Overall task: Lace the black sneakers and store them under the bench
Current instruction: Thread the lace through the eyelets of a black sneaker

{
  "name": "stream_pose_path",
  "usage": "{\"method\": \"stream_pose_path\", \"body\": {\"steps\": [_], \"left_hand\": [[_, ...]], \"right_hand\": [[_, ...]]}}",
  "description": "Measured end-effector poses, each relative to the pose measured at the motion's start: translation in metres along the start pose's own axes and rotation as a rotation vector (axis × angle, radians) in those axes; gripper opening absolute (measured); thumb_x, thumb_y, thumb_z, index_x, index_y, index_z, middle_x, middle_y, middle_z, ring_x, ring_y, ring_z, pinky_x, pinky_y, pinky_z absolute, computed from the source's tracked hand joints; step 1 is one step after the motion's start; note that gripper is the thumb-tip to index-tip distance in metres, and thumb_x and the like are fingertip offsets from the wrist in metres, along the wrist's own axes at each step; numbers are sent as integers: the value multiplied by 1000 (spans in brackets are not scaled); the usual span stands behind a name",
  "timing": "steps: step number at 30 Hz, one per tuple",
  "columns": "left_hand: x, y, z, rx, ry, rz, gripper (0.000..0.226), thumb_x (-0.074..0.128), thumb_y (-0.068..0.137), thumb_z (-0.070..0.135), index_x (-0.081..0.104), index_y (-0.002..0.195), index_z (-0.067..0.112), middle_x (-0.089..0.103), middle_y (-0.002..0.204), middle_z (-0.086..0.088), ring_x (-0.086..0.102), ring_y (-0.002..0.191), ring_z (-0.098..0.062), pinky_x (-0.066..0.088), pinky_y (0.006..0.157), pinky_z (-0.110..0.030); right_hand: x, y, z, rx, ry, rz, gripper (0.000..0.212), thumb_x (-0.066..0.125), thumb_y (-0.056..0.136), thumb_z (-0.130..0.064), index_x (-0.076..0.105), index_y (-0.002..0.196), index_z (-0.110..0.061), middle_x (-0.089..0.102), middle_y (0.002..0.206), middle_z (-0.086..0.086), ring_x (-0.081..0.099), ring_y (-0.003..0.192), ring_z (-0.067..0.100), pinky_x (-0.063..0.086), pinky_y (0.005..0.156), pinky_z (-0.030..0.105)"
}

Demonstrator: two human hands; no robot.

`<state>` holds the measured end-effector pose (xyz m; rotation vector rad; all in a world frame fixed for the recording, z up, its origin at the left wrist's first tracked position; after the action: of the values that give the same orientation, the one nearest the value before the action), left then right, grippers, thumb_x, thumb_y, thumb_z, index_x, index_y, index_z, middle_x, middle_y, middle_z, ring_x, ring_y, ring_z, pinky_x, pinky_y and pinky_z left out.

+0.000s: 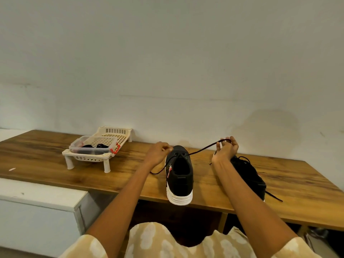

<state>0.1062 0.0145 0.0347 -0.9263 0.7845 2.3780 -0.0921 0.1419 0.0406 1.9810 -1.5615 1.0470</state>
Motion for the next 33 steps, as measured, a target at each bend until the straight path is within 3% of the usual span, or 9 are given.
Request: {"method": "stream_pose_path", "body": {"steps": [3, 7, 10, 13, 17, 22, 27, 30, 33], "left_hand": [[12, 2, 15, 53, -177, -199, 23, 57, 93, 28, 72, 104, 14, 68, 109, -3, 57, 96, -12, 44, 83, -26], [14, 9, 26, 51, -27, -387, 31, 62, 90, 18, 63, 121, 12, 63, 120, -7, 56, 111, -19, 42, 91, -27], [10, 11, 26, -15, 36, -491, 41, 63, 88, 9, 57, 128, 11, 60, 123, -12, 56, 110, -23, 43, 93, -31], [11, 6, 26, -83, -16, -323, 36, 61, 84, 5, 60, 120, 10, 63, 106, -11, 60, 86, -21, 52, 80, -33], [21, -5, 5, -268, -401, -94, 15, 60, 84, 0, 61, 95, 10, 60, 91, -8, 56, 70, -15, 50, 62, -27], [30, -13, -11, -408, -656, 12, 12, 63, 82, 2, 61, 85, 13, 62, 84, -9, 55, 64, -17, 45, 56, -27], [29, -15, -7, -324, -491, 93, 10, 66, 80, 11, 66, 88, 17, 68, 92, -7, 64, 86, -21, 53, 75, -32], [23, -17, 6, -180, -231, 142, 14, 62, 84, 16, 70, 96, 14, 67, 85, -3, 61, 79, -15, 48, 69, -25], [19, -17, 9, -133, -82, 168, 13, 63, 86, 25, 72, 85, 16, 70, 80, -4, 63, 72, -16, 50, 64, -31]], "right_hand": [[5, -6, 8, 171, -346, -171, 28, 28, 96, 6, 47, 107, -11, 48, 86, 6, 50, 68, 17, 44, 53, 24], [18, -26, 18, 247, -1116, -529, 39, 41, 97, -2, 45, 135, -8, 45, 132, 14, 45, 117, 31, 46, 95, 42], [36, -45, 23, 70, -1409, -825, 39, 54, 94, -18, 48, 132, -12, 44, 136, 6, 44, 121, 23, 41, 87, 31], [43, -59, 35, -33, -1545, -1055, 44, 64, 88, -23, 52, 129, -11, 49, 135, 8, 49, 118, 22, 42, 70, 15], [44, -56, 38, -363, -1840, -1062, 34, 63, 85, -21, 60, 119, -19, 58, 127, 7, 57, 103, 21, 46, 74, 23], [36, -51, 34, -436, -1906, -858, 26, 50, 95, -27, 59, 116, -15, 64, 113, 7, 61, 94, 24, 42, 68, 28], [41, -56, 27, -692, -2175, -748, 23, 44, 99, -23, 62, 95, -9, 53, 83, 4, 57, 85, 27, 39, 64, 29], [55, -69, 40, -625, -1937, -1021, 25, 53, 93, -27, 70, 108, -15, 56, 106, 5, 55, 97, 23, 42, 70, 27], [61, -77, 51, -503, -1977, -1183, 24, 58, 87, -20, 71, 105, -13, 67, 103, 5, 58, 83, 19, 38, 57, 21]]}}
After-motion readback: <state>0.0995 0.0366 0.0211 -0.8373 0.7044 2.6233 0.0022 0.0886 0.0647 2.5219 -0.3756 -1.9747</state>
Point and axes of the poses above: each hand's wrist, its own y-axis towards the middle knuckle, its own x-axis out of the palm, z = x × y, the point moved 4 cm from there along y, towards the middle knuckle
